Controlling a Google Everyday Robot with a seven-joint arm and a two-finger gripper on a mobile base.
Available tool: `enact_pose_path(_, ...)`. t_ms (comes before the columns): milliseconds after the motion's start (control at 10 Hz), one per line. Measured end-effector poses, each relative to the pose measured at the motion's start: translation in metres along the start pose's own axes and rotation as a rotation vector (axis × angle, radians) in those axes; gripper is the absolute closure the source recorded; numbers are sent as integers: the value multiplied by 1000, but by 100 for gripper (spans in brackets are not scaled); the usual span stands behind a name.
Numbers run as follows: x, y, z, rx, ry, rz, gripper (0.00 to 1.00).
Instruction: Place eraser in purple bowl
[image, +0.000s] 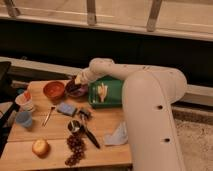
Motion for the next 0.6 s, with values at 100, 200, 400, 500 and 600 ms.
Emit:
enact_pose_path(100,-2,1,0,0,0,-1,37)
enact_pose_path(200,-3,3,1,0,1,-4,30)
enact_pose_path(400,-4,2,0,2,0,-4,28)
enact_pose_path(500,-4,1,0,2,0,-3,28)
enact_pose_path(600,-4,2,0,2,0,-4,28)
